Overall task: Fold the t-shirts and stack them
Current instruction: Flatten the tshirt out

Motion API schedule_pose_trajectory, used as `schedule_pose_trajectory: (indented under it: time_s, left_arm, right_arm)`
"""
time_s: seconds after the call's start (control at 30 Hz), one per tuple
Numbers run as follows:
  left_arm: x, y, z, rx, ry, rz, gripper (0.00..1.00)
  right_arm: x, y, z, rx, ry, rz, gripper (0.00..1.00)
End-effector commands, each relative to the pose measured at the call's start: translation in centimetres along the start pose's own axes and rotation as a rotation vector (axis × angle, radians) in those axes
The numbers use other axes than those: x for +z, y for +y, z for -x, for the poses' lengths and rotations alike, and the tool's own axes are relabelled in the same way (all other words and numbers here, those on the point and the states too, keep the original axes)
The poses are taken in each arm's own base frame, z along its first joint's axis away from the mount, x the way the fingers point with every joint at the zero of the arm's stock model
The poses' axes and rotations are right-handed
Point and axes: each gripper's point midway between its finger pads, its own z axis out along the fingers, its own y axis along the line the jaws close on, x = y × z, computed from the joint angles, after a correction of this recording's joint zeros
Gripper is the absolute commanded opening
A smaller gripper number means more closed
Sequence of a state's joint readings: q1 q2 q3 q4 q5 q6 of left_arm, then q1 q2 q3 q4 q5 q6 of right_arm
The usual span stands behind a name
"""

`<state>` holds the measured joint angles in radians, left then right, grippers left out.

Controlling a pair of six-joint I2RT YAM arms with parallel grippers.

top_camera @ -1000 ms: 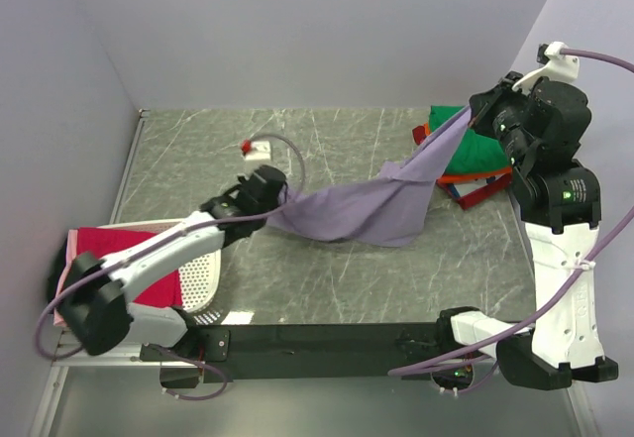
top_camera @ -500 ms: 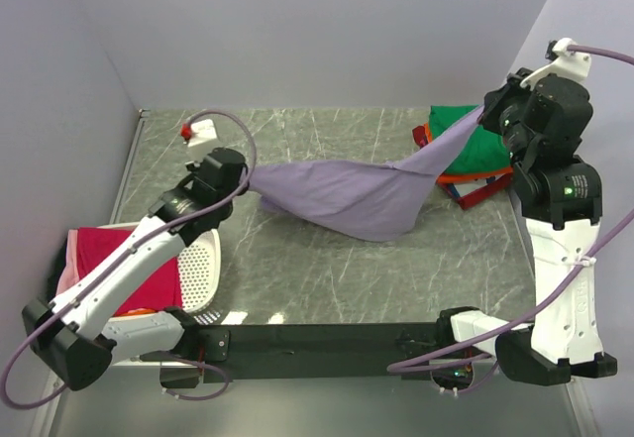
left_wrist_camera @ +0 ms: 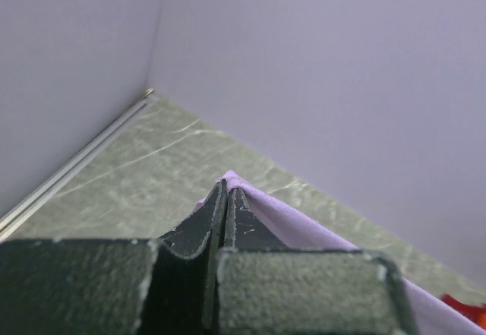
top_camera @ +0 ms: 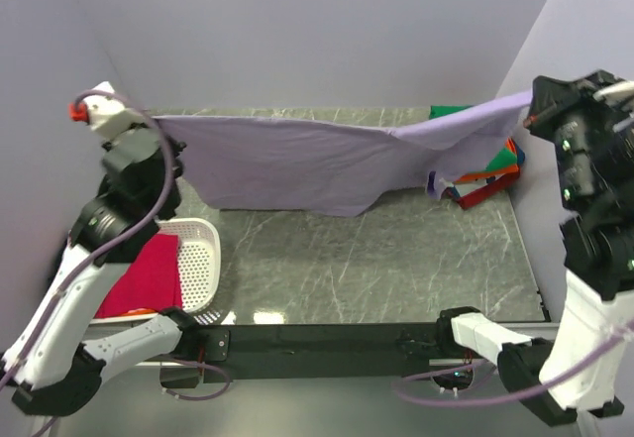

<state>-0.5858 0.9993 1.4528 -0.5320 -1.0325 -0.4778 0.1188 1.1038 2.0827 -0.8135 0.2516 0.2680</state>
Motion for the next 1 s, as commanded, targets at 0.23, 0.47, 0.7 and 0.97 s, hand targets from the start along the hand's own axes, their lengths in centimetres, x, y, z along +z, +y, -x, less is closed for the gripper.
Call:
schedule_pose_trajectory:
  time_s: [0.23, 0.47, 0.7, 0.97]
  left_arm:
    - [-6.6, -0.9, 8.5, -0.126, -0.059, -0.403, 0.01]
    - [-11.0, -1.5, 13.3, -0.221, -0.094, -0.622, 0.01]
    - [-12.1, -2.6, 14.4, -0.243, -0.107, -0.700, 0.01]
    - [-4.1, -7.2, 5.2, -0.054, -0.004, -0.494, 0.01]
  right_arm:
    - [-10.9, 0.9, 5.4, 0.086, -0.162, 0.183, 0.00]
    - [-18.8, 1.4, 10.5, 0.120, -0.326, 0.296, 0.00]
    - [-18.3, 1.9, 11.6, 0.120, -0.371, 0.316, 0.00]
    - [-3.9, 3.3, 5.9, 0.060, -0.165, 0.192, 0.00]
